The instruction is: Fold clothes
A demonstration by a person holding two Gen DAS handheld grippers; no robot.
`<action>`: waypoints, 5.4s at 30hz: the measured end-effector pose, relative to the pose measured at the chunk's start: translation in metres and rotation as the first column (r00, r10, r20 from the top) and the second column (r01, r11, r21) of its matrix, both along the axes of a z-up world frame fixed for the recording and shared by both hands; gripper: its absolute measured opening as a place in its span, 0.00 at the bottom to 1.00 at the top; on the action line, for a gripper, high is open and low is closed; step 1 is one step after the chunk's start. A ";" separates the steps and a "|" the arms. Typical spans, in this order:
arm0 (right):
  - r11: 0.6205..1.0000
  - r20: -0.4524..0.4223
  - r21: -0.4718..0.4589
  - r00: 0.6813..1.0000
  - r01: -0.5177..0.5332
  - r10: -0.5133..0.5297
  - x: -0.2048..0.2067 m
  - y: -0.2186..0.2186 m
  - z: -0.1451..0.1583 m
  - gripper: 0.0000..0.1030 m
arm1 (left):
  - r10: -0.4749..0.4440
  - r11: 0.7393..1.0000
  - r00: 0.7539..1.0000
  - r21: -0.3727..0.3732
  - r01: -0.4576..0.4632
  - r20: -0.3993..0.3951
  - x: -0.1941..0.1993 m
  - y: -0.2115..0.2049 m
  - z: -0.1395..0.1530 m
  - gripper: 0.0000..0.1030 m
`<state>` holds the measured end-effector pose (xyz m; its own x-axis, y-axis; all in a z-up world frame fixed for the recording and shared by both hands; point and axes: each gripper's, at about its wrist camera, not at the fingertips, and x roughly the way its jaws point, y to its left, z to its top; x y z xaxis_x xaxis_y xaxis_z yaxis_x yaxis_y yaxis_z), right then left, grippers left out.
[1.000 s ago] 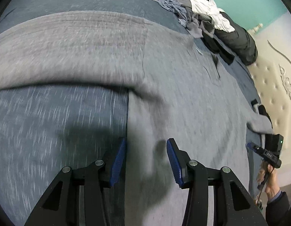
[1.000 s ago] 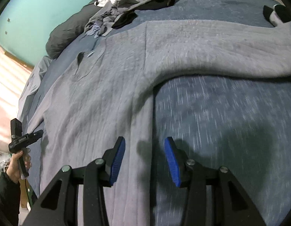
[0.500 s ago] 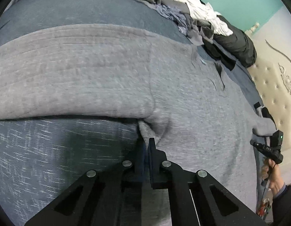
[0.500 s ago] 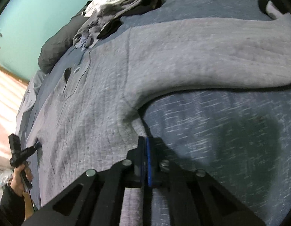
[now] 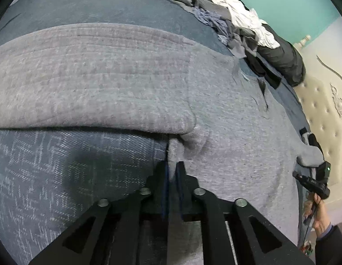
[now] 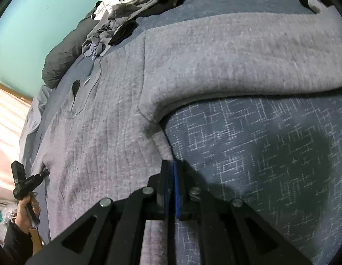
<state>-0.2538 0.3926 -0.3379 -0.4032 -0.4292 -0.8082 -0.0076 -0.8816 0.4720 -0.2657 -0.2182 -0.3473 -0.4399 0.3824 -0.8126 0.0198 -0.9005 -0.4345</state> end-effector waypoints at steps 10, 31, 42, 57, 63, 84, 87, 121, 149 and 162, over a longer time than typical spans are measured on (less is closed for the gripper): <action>0.998 -0.041 0.019 0.997 -0.062 0.063 0.029 -0.003 0.023 0.05 | -0.044 0.997 0.999 -0.057 0.045 0.016 0.037 0.017 0.011 0.17; 0.995 -0.139 0.092 0.990 0.028 -0.015 0.060 0.058 0.072 0.05 | -0.023 0.999 0.999 -0.045 0.021 -0.037 0.086 0.053 0.028 0.45; 0.891 -0.320 0.172 0.879 0.420 -0.353 0.049 0.243 0.168 0.54 | 0.043 0.998 0.998 -0.052 -0.046 -0.055 0.112 0.070 0.009 0.69; 0.782 -0.238 0.063 0.770 0.620 -0.592 0.028 0.329 0.143 0.57 | 0.063 0.992 0.991 -0.102 -0.075 -0.115 0.125 0.073 0.018 0.83; 0.757 -0.227 0.057 0.747 0.651 -0.626 0.022 0.342 0.134 0.56 | 0.082 0.989 0.988 -0.112 -0.097 -0.128 0.125 0.068 0.018 0.89; 0.877 -0.453 0.120 0.812 0.465 -0.368 0.010 0.251 0.200 0.03 | 0.095 0.991 0.982 -0.082 -0.110 -0.163 0.138 0.055 0.029 0.93; 0.920 -0.468 0.096 0.833 0.380 -0.295 0.005 0.211 0.217 0.03 | 0.087 0.990 0.980 -0.094 -0.106 -0.180 0.144 0.054 0.035 0.93; 0.901 -0.354 0.001 0.843 -0.433 0.405 0.064 -0.304 0.182 0.03 | 0.126 0.990 0.959 -0.025 -0.137 -0.254 0.188 -0.002 0.057 0.94; 0.905 -0.209 0.131 0.880 -0.406 0.425 0.077 -0.269 0.094 0.40 | 0.123 0.992 0.960 0.000 -0.127 -0.250 0.175 -0.001 0.055 0.96; 0.916 -0.142 0.401 0.989 0.022 0.038 0.026 -0.062 0.066 0.45 | 0.007 0.990 0.986 -0.136 -0.030 -0.167 0.147 0.043 0.031 0.97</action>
<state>-0.2279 0.3311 -0.2715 -0.5260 -0.0856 -0.8461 0.0415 -0.9963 0.0751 -0.1189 -0.1749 -0.3165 -0.5786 0.2627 -0.7722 -0.0249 -0.9519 -0.3052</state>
